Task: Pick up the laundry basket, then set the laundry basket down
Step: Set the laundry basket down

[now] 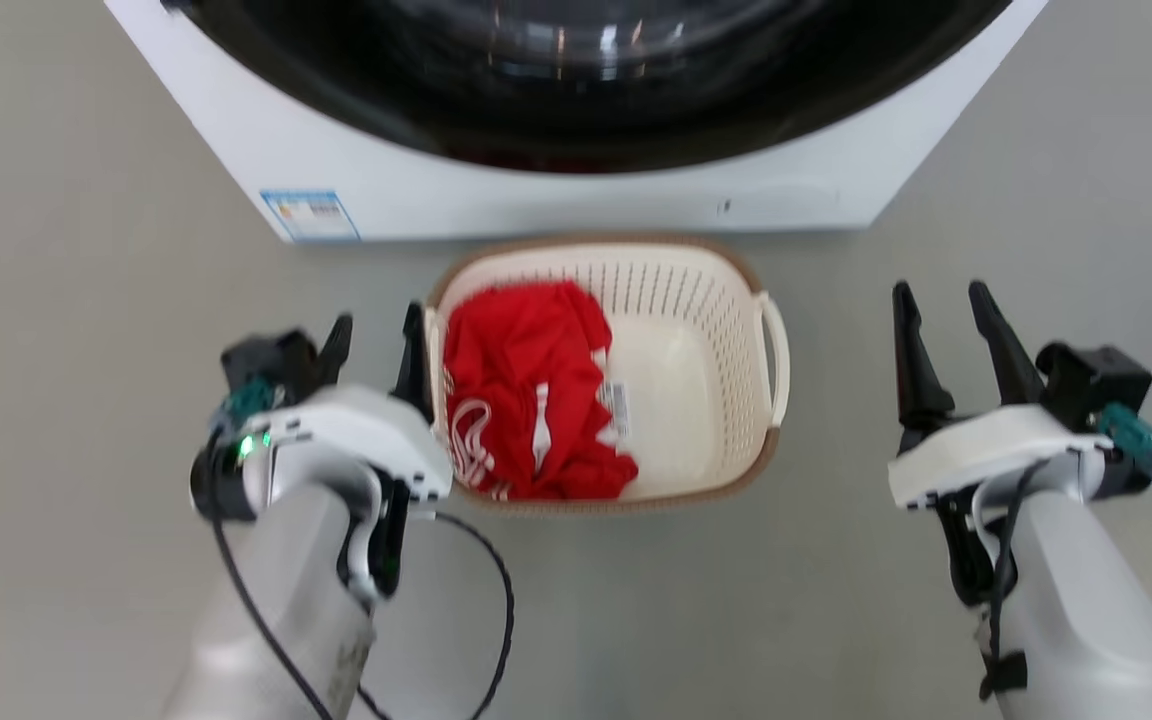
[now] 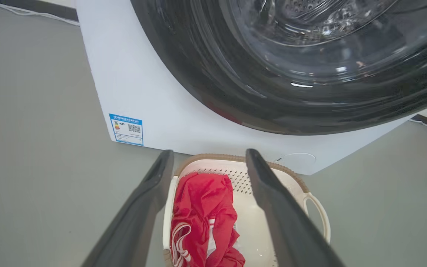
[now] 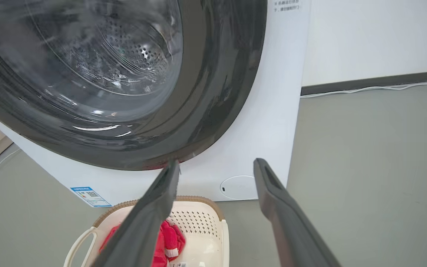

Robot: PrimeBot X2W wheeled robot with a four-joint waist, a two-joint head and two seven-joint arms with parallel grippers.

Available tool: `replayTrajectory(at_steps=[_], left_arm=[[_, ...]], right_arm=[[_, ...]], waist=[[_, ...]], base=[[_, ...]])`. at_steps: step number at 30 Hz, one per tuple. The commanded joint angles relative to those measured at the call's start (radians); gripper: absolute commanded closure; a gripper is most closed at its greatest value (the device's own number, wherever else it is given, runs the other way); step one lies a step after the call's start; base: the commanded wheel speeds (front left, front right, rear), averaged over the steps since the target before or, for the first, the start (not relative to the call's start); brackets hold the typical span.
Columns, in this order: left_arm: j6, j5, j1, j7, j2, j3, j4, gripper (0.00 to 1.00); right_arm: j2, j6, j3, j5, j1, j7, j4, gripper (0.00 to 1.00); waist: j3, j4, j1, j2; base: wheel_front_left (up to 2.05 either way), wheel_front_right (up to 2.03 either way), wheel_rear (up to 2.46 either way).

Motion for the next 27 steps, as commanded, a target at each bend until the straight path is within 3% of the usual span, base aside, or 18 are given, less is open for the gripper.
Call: replayTrajectory(at_steps=[1,12,27], left_arm=[[-0.009,0.012,0.027,-0.006,0.019,0.041,-0.033,0.0],[-0.031,0.129,0.263,-0.006,-0.005,0.211,-0.212,0.0],[-0.062,0.198,0.473,-0.006,-0.02,0.293,-0.322,0.0]], right_arm=[[0.009,-0.002,0.02,-0.012,0.025,-0.005,-0.033,0.0],[0.009,-0.002,0.02,-0.04,0.177,-0.005,-0.121,0.0],[0.009,-0.002,0.046,-0.062,0.334,-0.005,-0.158,0.0]], waist=[[-0.059,0.0,0.0,-0.0001],[-0.222,-0.007,0.0,-0.0001],[-0.382,-0.028,0.0,-0.0001]], base=[[0.0,0.0,0.0],[0.0,0.0,0.0],[0.0,0.0,0.0]])
